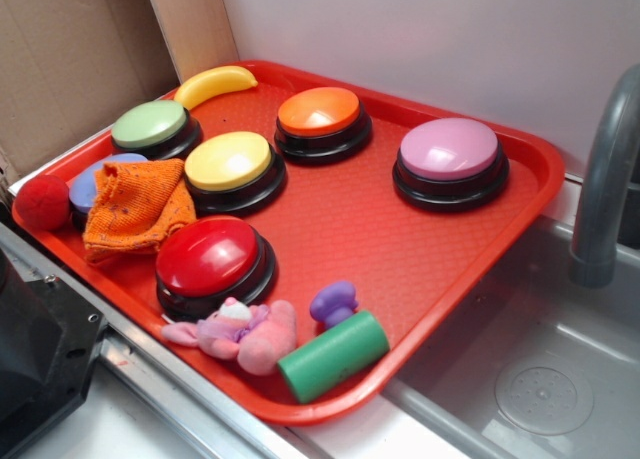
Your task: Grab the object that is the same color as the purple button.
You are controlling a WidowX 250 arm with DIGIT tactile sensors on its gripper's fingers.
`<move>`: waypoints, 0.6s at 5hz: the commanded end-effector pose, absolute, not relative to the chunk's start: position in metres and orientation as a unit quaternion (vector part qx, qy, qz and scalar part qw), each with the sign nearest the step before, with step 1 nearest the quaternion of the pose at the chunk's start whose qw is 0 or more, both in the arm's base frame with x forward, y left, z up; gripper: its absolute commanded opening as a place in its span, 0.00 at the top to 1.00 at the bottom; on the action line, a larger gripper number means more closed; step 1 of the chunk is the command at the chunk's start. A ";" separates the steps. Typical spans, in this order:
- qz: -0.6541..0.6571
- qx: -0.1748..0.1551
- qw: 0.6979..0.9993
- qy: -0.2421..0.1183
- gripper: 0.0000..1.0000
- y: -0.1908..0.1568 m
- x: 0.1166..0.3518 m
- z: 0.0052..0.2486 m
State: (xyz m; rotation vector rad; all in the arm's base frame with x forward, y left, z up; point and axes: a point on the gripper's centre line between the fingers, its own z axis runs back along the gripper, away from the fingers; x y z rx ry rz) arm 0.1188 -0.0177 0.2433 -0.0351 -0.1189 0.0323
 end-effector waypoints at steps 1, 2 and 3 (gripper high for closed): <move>0.016 -0.018 0.998 -0.059 0.00 -0.018 0.119 0.243; 0.071 -0.071 0.992 -0.074 0.00 -0.030 0.126 0.232; 0.121 -0.052 0.989 -0.073 0.00 -0.044 0.137 0.218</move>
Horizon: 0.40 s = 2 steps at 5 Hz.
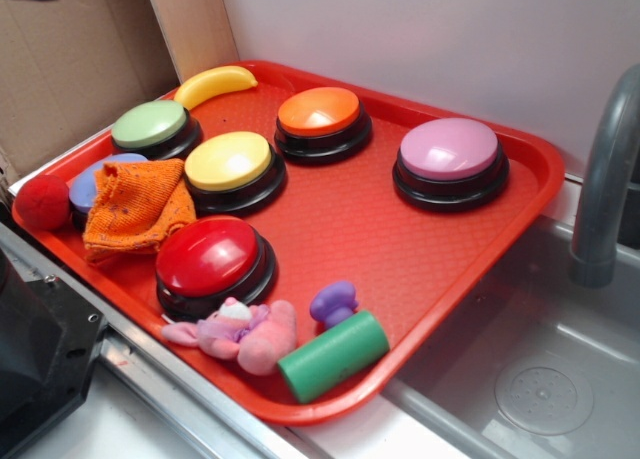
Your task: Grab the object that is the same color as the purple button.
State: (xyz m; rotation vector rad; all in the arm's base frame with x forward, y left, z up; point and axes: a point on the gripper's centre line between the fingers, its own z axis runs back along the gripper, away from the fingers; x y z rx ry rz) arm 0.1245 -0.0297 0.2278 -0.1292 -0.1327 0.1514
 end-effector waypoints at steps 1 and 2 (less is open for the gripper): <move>0.208 -0.050 0.975 -0.066 0.00 -0.059 0.154 0.198; 0.251 -0.056 0.965 -0.061 0.00 -0.076 0.167 0.172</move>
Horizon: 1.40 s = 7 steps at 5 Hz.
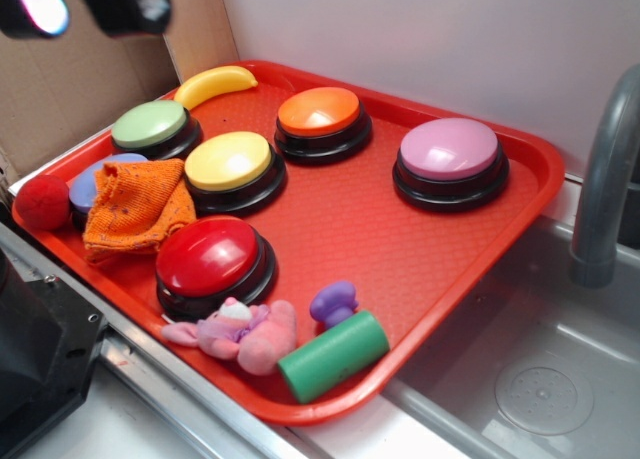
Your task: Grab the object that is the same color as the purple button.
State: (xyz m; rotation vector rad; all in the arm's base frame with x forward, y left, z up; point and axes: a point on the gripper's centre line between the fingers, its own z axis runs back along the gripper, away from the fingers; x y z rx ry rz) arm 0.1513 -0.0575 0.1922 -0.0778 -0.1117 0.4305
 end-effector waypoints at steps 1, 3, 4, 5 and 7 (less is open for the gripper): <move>0.296 -0.076 0.951 -0.050 0.00 -0.094 0.175 0.146; 0.309 -0.055 0.949 -0.025 0.00 -0.128 0.179 0.095; 0.317 -0.055 0.947 -0.004 0.00 -0.137 0.181 0.079; 0.343 -0.060 0.937 -0.006 0.00 -0.144 0.178 0.067; 0.357 -0.063 0.932 0.006 0.00 -0.152 0.175 0.051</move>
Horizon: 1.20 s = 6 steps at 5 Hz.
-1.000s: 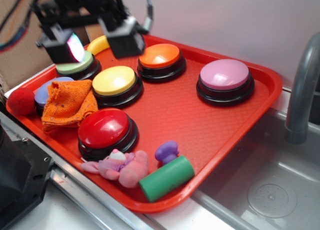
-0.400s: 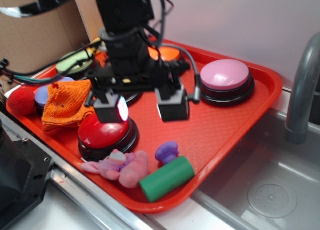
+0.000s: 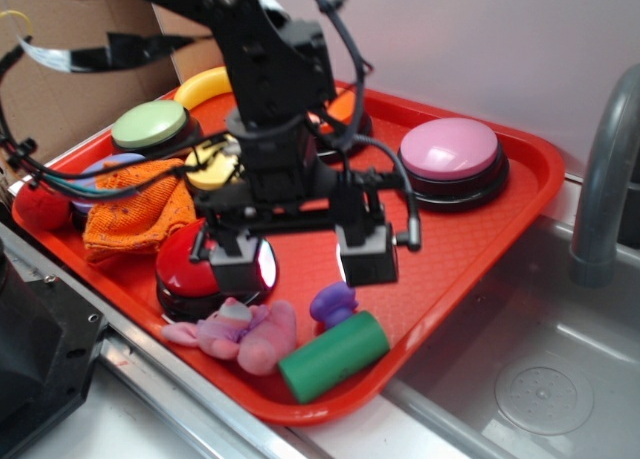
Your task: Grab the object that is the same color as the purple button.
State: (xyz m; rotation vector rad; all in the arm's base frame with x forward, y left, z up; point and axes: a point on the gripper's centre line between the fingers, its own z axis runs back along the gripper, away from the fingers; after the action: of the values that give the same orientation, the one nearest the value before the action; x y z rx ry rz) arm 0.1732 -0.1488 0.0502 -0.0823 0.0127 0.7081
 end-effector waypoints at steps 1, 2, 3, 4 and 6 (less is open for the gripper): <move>0.352 -0.058 0.934 0.003 0.00 -0.143 0.186 0.039; 0.352 -0.059 0.934 -0.003 0.00 -0.142 0.193 0.034; 0.351 -0.061 0.934 -0.005 0.00 -0.146 0.194 0.030; 0.341 -0.059 0.938 0.005 0.00 -0.147 0.198 0.025; 0.336 -0.069 0.939 0.008 1.00 -0.147 0.198 0.020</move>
State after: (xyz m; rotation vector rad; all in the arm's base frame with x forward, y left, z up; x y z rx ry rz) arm 0.1936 -0.1444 0.0146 -0.1044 0.0347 0.6896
